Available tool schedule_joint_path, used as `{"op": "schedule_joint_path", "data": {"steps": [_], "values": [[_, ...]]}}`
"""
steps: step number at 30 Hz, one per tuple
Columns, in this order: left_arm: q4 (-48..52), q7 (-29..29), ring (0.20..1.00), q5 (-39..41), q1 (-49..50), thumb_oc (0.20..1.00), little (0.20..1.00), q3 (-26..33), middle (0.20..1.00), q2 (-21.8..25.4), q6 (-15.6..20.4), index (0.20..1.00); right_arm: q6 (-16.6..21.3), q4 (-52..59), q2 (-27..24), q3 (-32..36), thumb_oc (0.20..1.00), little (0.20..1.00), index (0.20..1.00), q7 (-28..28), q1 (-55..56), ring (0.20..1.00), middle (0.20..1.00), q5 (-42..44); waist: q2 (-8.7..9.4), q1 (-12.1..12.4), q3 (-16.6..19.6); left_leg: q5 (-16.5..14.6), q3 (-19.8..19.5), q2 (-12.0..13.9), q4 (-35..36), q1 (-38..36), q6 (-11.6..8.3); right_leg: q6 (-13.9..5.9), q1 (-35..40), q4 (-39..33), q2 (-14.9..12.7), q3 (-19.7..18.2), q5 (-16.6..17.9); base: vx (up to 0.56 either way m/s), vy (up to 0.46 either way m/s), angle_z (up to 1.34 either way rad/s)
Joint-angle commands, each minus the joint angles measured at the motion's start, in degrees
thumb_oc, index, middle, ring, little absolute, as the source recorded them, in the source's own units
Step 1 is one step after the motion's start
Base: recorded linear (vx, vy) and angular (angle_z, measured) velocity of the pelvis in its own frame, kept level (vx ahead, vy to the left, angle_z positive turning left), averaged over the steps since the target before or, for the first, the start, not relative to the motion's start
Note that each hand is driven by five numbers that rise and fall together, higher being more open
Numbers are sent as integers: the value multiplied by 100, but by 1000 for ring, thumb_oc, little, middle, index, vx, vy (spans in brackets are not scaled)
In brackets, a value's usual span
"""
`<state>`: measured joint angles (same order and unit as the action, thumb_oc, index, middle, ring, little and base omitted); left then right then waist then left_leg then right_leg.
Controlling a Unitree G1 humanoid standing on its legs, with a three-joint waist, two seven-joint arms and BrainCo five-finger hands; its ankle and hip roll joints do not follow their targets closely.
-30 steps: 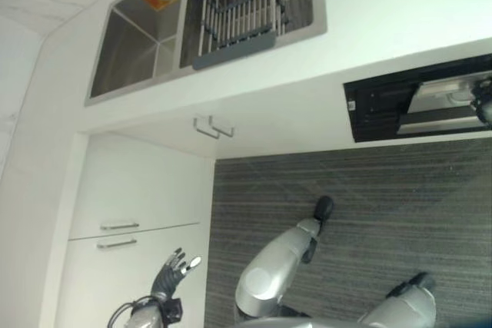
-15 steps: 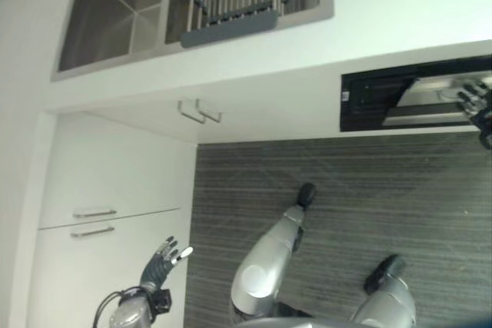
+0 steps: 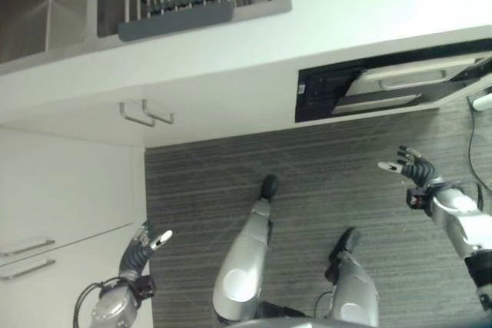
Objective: Place the dishes in the dishwasher.
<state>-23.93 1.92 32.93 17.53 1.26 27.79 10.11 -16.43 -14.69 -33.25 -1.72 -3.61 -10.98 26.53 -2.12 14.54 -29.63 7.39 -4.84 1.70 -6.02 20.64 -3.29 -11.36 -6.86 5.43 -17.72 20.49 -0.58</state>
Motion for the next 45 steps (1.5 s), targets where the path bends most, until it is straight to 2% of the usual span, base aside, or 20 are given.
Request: {"op": "schedule_joint_path", "data": {"steps": [1,3,6,8,9,11,12,13,14,15,17,19,20,25,27,29,32,36,40,45], "values": [[160,440,1000,209,239,1000,1000,202,1000,334,82,1000,669,-72,-144,-100,1000,1000,1000,10,-182,1000,1000,71,163,119,227,-584,544,36,-389,-49,70,231,449,-175,152,-33,249,-155,-236,8],[327,468,1000,287,346,1000,1000,-14,1000,410,86,1000,1009,-338,60,-112,1000,1000,1000,133,105,1000,1000,-134,214,128,413,-536,467,120,-288,-267,44,278,679,-46,329,19,29,-151,-259,8],[162,748,1000,663,453,1000,1000,-34,1000,253,42,1000,1220,-729,155,-187,1000,1000,1000,233,236,1000,1000,-239,228,208,586,-439,347,211,-188,-458,-28,344,862,63,515,160,-168,-56,-212,2],[-156,1115,1000,931,460,1000,1000,12,1000,18,121,1000,1315,-1443,279,-381,1000,1000,1000,282,245,1000,1000,-297,204,320,788,-102,208,412,308,-733,-236,436,1120,-39,712,333,-232,49,-221,12],[-510,1258,1000,1009,229,1000,1000,38,1000,-92,96,1000,1317,-1824,305,-552,1000,1000,1000,406,204,1000,1000,-332,215,293,931,120,157,531,623,-866,-328,494,1248,-151,832,263,-225,92,-98,23],[-992,1426,1000,868,-150,1000,1000,7,1000,-195,-4,1000,1334,-2107,355,-666,1000,1000,1000,561,300,1000,1000,-509,235,180,1092,162,272,572,620,-918,-348,555,1352,-231,878,248,-205,64,1,43],[-1386,1262,1000,280,-631,1000,1000,-235,1000,-224,-223,1000,1329,-2315,405,-751,1000,1000,1000,634,534,1000,1000,-669,294,-109,1308,-241,1001,483,-60,-931,-242,605,1421,-240,767,422,-173,100,87,41],[-1428,1236,1000,196,-832,1000,1000,-312,1000,-261,-424,1000,1208,-2238,449,-727,1000,1000,1000,814,651,1000,1000,-617,365,-282,1391,-698,1291,417,-490,-1085,-219,564,1495,-201,669,405,-231,45,230,47],[-1430,1229,1000,118,-960,1000,1000,-364,1000,-279,-532,1000,1184,-2223,499,-718,1000,1000,1000,1011,724,1000,1000,-656,382,-401,1455,-761,1476,305,-526,-1199,-107,554,1463,-201,602,459,-127,99,264,129],[-1451,1264,1000,41,-1047,1000,1000,-471,1000,-291,-555,1000,1191,-2237,577,-738,1000,1000,1000,956,844,1000,1000,-641,352,-480,1515,-863,1564,319,-404,-1389,-193,500,1523,-157,590,438,-194,77,347,119],[-1618,1398,1000,10,-1205,1000,1000,-618,1000,-361,-547,1000,1268,-2650,698,-620,1000,1000,1000,1141,880,1000,1000,-754,276,-646,1696,-762,1711,215,272,-2003,-79,391,1557,-119,521,494,-90,196,426,62],[-1709,1555,1000,-34,-1339,1000,1000,-700,1000,-377,-593,1000,1408,-3040,770,-445,1000,1000,1000,1121,848,1000,1000,-621,293,-679,1775,-695,1717,81,476,-2167,54,324,1485,-24,341,521,319,82,395,25],[-1769,1647,1000,-113,-1396,1000,1000,-737,1000,-379,-583,1000,1442,-3212,826,-376,1000,1000,1000,1184,834,1000,1000,-639,292,-712,1815,-730,1728,49,589,-2309,107,286,1444,130,263,495,389,44,325,0],[-2221,1813,1000,-313,-1525,1000,1000,-817,1000,-361,-660,1000,1670,-3616,1189,-405,1000,1000,1000,1354,1024,1000,1000,-925,193,-863,1915,-804,1521,-76,918,-2690,355,241,999,1423,65,164,722,107,256,34],[-2705,1882,1000,-409,-1698,1000,1000,-936,1000,-422,-596,1000,1818,-4084,1314,-508,1000,1000,1000,1329,1021,1000,1000,-846,235,-1126,1944,-806,1210,-82,1027,-2801,394,355,825,988,738,-422,402,82,-22,31],[-3127,1948,1000,-431,-1854,1000,1000,-980,1000,-526,-642,1000,1936,-4535,1392,-467,1000,1000,1000,1382,1013,1000,1000,-706,314,-1274,2009,-821,1061,-135,1054,-2835,397,419,863,302,1064,-751,238,62,-81,65],[-3701,1825,1000,-37,-1966,1000,1000,-785,1000,-778,-766,1000,2000,-5093,1504,-336,1000,1000,1000,1397,984,1000,1000,-612,398,-1372,2152,-879,907,-207,1098,-2872,412,462,953,-316,1187,-1084,281,35,-97,71],[-4459,1846,1000,41,-1924,1000,1000,-391,1000,-1114,-658,1000,1803,-5627,1747,-317,1000,1000,1000,1390,929,1000,1000,-683,465,-1319,2411,-916,1054,-224,1102,-2918,316,479,1397,-977,1201,-974,472,39,-113,29],[-4780,1968,1000,-303,-1887,1000,1000,-563,1000,-1333,-575,1000,1535,-5764,1905,-302,1000,1000,1000,1341,912,1000,1000,-418,444,-1335,2641,-954,1238,-141,1102,-2969,248,495,1507,-1043,1238,-916,406,79,-91,7],[-4845,1998,1000,-294,-1865,1000,1000,-565,1000,-1405,-682,1000,1569,-5834,1986,-500,1000,1000,1000,1322,927,1000,1000,-688,411,-1383,2726,-980,1321,-91,1102,-3028,241,565,1614,-1043,1290,-913,312,62,-27,-2]]}}
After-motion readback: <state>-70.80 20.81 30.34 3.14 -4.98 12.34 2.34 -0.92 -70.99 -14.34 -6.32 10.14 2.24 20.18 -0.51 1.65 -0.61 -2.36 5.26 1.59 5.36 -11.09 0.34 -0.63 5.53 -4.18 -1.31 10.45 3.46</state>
